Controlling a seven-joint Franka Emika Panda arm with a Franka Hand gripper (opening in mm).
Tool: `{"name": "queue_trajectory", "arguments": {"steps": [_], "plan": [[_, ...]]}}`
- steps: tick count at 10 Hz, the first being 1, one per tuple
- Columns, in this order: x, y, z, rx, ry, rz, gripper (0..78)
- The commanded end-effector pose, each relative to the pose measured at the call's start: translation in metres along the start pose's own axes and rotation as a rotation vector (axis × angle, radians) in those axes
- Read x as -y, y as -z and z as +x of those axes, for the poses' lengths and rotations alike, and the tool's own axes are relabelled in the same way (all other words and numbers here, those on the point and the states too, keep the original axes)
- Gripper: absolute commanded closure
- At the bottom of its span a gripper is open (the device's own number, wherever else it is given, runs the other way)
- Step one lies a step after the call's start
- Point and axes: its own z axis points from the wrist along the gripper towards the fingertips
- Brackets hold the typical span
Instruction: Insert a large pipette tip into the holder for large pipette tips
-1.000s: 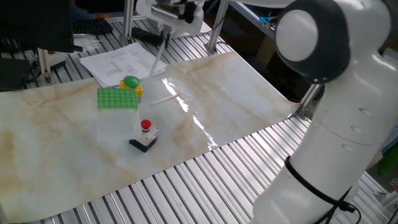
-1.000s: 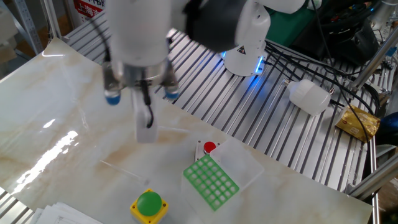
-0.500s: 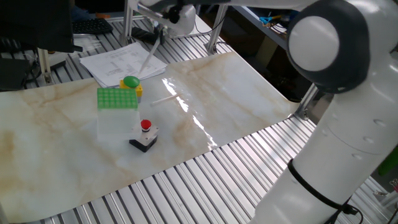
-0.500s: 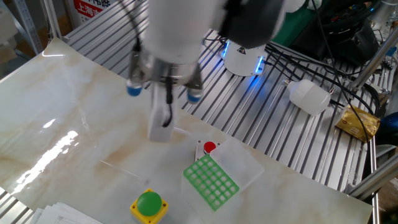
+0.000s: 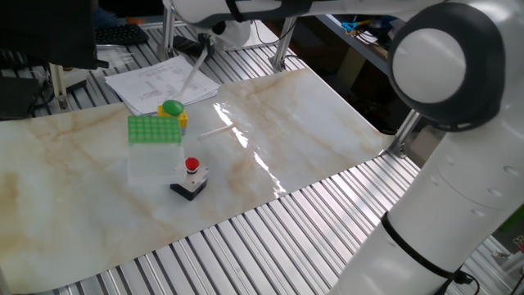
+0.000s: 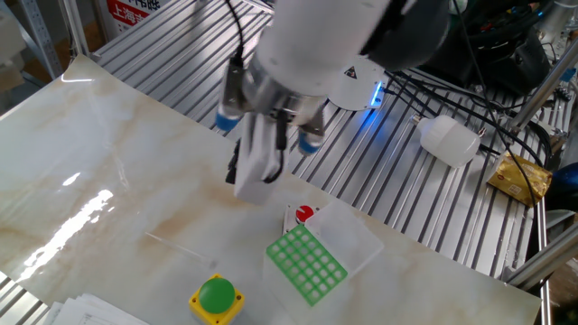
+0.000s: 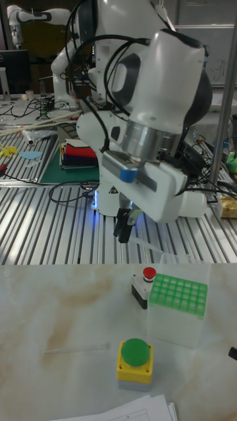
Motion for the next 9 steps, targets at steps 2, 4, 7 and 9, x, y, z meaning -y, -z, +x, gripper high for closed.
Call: {"name": "queue_trajectory", "arguments": {"steps": [2,4,7,9], "plan": [[-0.0008,0.0096,0.0073,0.056,-0.028,-0.005,76.4],[-0.0014,0.0090,0.0078,0.082,-0.029,-0.019,76.4],[-0.0038,0.0069,0.0095,0.106,-0.036,-0.023,76.4],[-0.0071,0.0039,0.0119,0.127,-0.055,-0.031,76.4]]}}
